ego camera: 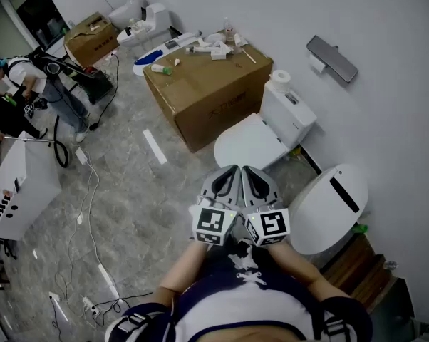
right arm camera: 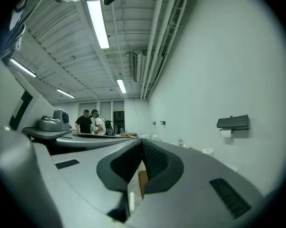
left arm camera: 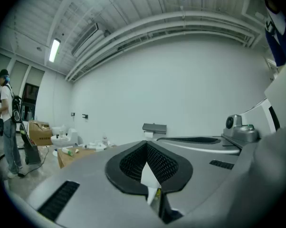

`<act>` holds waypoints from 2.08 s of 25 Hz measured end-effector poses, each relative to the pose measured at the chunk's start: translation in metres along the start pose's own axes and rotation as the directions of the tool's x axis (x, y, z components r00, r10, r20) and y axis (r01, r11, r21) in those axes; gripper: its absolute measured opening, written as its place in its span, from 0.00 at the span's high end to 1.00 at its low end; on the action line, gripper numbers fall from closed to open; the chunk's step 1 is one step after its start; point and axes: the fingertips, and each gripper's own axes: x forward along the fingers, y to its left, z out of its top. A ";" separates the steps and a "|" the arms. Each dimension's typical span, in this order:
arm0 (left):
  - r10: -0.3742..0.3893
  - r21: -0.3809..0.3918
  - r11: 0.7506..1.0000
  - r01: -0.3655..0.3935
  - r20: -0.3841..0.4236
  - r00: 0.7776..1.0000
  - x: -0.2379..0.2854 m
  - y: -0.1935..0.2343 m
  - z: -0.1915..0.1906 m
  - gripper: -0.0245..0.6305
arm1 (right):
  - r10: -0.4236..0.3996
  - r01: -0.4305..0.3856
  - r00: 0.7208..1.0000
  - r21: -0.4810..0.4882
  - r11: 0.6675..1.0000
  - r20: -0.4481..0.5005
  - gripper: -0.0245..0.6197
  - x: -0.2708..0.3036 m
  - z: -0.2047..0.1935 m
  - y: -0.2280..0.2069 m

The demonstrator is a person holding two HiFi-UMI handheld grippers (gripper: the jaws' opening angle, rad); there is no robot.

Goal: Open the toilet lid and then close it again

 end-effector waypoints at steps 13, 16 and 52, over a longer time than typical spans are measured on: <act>-0.044 -0.042 0.998 0.043 -0.031 0.999 0.020 0.017 -0.015 0.96 | -0.023 0.022 0.999 -0.014 1.000 -0.038 0.95 0.021 -0.013 -0.007; -0.061 -0.060 0.997 0.058 -0.051 0.997 0.025 0.025 -0.026 0.96 | -0.037 0.036 0.997 -0.005 0.999 -0.066 0.95 0.029 -0.024 -0.007; -0.128 -0.140 0.985 0.100 -0.209 0.969 0.196 0.054 -0.154 0.96 | 0.111 -0.064 0.935 0.146 0.987 -0.336 0.95 0.134 -0.165 -0.140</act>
